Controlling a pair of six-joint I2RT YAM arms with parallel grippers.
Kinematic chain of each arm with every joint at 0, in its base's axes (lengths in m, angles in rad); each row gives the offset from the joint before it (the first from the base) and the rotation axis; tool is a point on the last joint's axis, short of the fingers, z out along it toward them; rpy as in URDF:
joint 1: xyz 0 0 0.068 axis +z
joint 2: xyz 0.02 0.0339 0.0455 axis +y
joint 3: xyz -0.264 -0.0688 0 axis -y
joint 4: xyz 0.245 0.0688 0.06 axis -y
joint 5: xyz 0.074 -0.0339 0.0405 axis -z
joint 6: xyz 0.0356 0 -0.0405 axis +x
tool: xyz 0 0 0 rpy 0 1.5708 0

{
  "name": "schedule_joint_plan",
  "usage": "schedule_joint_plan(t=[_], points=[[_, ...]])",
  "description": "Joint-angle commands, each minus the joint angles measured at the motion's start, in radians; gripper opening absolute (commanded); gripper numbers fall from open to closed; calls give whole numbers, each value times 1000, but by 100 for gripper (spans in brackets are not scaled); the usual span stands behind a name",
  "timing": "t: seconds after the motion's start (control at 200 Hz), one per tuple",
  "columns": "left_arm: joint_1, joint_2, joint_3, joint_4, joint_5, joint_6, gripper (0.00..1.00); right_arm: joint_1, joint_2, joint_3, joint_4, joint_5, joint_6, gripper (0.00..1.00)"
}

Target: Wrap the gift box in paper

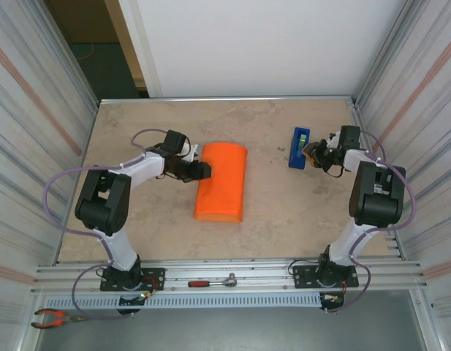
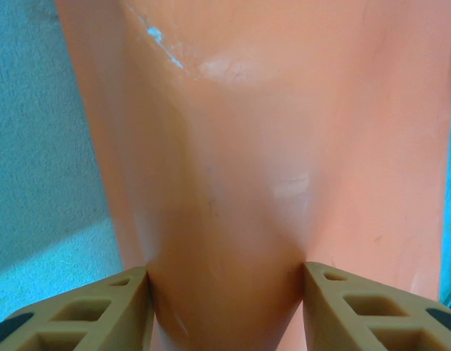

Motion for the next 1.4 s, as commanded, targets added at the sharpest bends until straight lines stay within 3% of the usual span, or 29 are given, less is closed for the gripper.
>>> schedule_joint_plan(t=[0.0,0.541,1.092,1.398], points=[[-37,94,-45,-116,-114,30,51,15,19,32,21,-28,-30,31],[-44,94,-48,-119,-117,35,50,22,55,51,22,-27,-32,30],[-47,95,-50,-121,-121,34,50,27,68,53,42,-49,-21,20],[-51,94,-51,-122,-123,35,50,27,43,47,59,-79,-3,1]])
